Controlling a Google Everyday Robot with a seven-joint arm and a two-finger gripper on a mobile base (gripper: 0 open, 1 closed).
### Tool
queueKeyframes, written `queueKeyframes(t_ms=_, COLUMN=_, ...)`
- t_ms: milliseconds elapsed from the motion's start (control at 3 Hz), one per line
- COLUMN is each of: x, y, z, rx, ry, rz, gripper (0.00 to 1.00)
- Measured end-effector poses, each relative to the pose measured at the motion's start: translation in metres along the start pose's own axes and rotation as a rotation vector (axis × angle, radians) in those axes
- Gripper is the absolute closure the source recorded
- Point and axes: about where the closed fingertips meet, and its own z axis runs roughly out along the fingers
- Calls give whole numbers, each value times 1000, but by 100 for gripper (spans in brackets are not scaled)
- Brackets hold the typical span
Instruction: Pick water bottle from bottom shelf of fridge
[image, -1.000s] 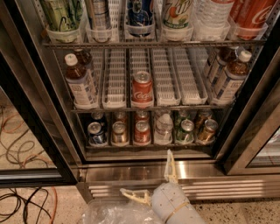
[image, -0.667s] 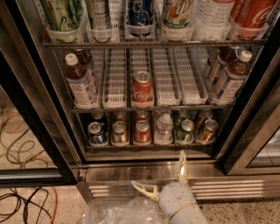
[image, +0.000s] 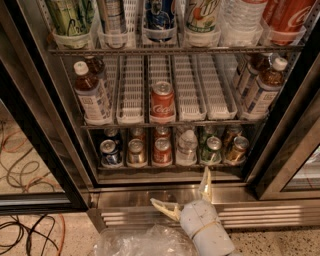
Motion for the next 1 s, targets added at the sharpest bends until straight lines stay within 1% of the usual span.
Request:
queueKeyframes(t_ms=333, x=10, y=-24, z=11, rx=109, ry=12, rz=42, gripper=0)
queueKeyframes(t_ms=667, x=33, y=-51, z=19, rx=219, ry=47, rz=90, gripper=0)
queueKeyframes(t_ms=1000, x=37, y=-54, z=27, rx=230, ry=44, rz=94, gripper=0)
